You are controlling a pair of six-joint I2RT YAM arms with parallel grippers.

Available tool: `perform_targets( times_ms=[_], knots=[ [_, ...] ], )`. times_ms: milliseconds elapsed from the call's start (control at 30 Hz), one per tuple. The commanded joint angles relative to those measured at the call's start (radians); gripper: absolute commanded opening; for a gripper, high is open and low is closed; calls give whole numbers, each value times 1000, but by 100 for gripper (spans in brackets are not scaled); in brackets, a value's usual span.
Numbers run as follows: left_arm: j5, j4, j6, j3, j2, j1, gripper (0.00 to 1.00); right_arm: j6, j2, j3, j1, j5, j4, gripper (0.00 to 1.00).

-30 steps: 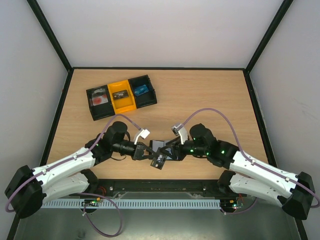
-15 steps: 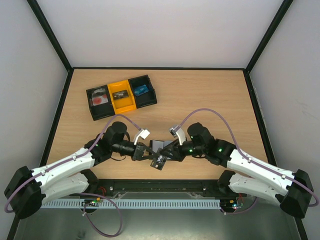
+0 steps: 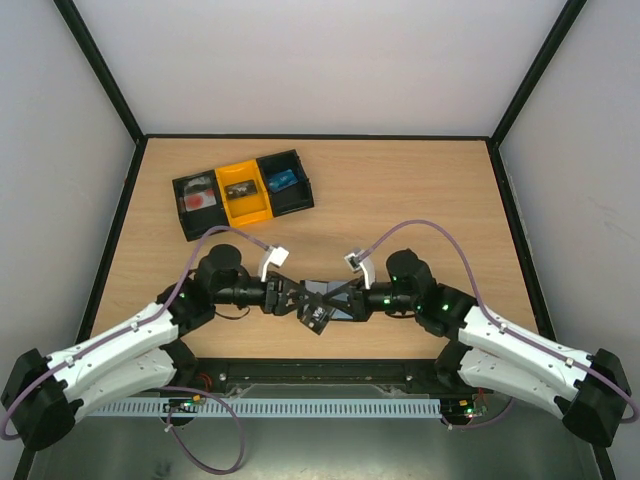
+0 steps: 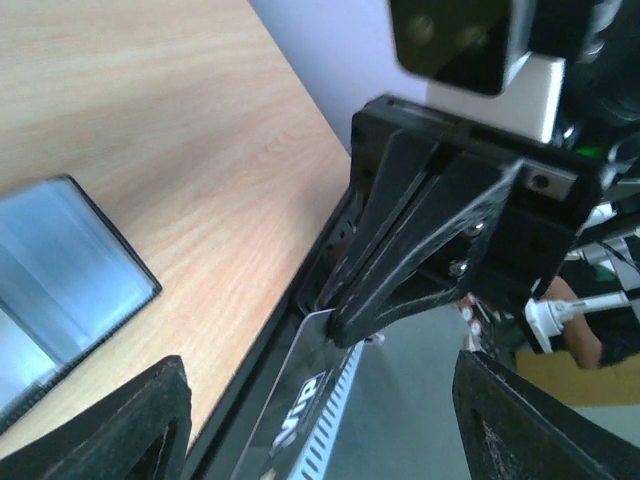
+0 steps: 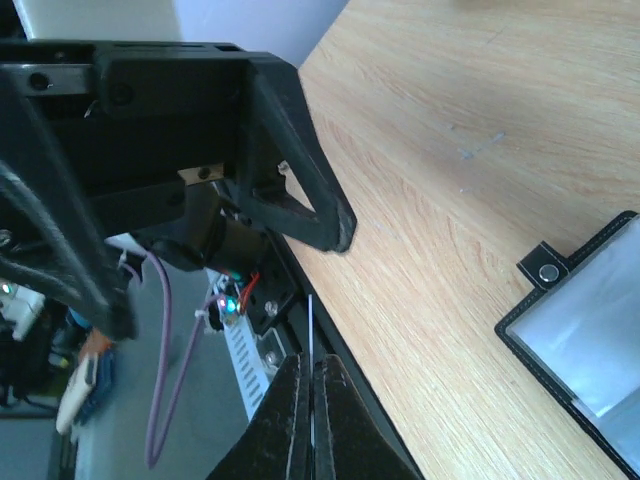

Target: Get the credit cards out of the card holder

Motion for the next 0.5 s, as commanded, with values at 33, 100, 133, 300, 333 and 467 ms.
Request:
perform_targets(
  times_ms=[33, 100, 133, 300, 333, 467],
  knots=[
    [-178, 66, -118, -12, -86, 21, 78, 190, -41, -69, -12, 75, 252, 2],
    [-223, 70, -147, -18, -115, 27, 80, 253, -59, -84, -12, 137, 314, 2],
    [-248, 71, -162, -22, -129, 29, 80, 288, -68, -90, -14, 166, 347, 2],
    [-341, 139, -256, -76, -209, 31, 84, 381, -101, -99, -15, 262, 480, 2],
    [-349, 158, -279, -88, -226, 31, 85, 396, -103, -100, -15, 278, 502, 2],
    [-355, 222, -347, -122, -254, 31, 85, 500, -106, -135, -14, 359, 650, 2]
  ],
)
